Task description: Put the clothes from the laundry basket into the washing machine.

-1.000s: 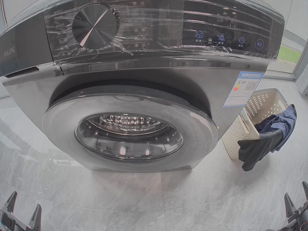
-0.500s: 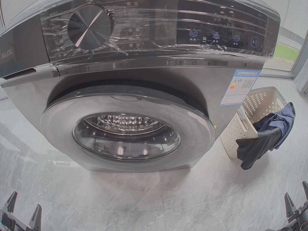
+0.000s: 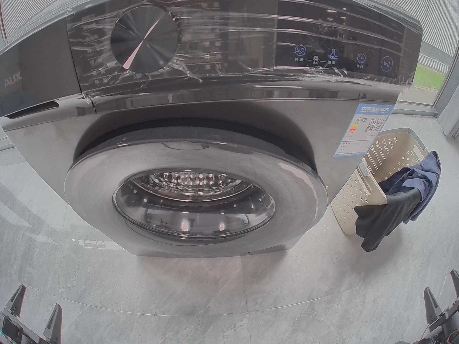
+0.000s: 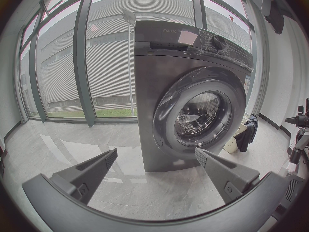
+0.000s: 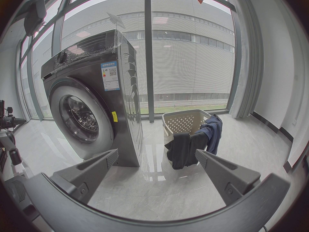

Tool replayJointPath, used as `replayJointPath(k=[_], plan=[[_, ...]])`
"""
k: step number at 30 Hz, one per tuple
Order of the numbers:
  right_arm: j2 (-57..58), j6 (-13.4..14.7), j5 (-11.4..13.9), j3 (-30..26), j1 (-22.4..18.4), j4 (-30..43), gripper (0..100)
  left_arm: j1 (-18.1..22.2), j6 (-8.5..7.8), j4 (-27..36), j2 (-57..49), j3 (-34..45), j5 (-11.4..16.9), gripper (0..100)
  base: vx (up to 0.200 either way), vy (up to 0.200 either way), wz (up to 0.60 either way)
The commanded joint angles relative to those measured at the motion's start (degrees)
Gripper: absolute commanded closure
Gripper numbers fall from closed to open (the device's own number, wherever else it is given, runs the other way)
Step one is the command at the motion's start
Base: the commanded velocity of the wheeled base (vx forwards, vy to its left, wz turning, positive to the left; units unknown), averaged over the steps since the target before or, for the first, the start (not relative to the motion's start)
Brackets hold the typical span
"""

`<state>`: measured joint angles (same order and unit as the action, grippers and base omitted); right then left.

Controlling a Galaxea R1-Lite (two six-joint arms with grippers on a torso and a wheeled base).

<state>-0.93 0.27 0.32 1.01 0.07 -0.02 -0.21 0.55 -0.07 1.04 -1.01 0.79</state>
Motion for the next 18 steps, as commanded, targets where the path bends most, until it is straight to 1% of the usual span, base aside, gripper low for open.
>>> replayJointPath(k=[1,2,3,5,18], plan=[[0.9,0.0,0.0,-1.0,0.1,-0.1,0,0.0,0.15,0.0,-0.9,1.0,0.0,0,0.000,0.000,0.60],[0.9,0.0,0.0,-1.0,0.1,-0.1,0,0.0,0.42,0.0,-0.9,1.0,0.0,0,0.000,0.000,0.60],[0.9,0.0,0.0,-1.0,0.1,-0.1,0,0.0,0.51,0.0,-0.9,1.0,0.0,0,0.000,0.200,0.00],[0.9,0.0,0.1,-1.0,0.1,-0.1,0,0.0,0.07,0.0,-0.9,1.0,0.1,0,0.000,0.200,0.00],[0.9,0.0,0.1,-1.0,0.0,-0.1,0,0.0,0.07,0.0,-0.9,1.0,0.0,0,0.000,0.000,0.00]])
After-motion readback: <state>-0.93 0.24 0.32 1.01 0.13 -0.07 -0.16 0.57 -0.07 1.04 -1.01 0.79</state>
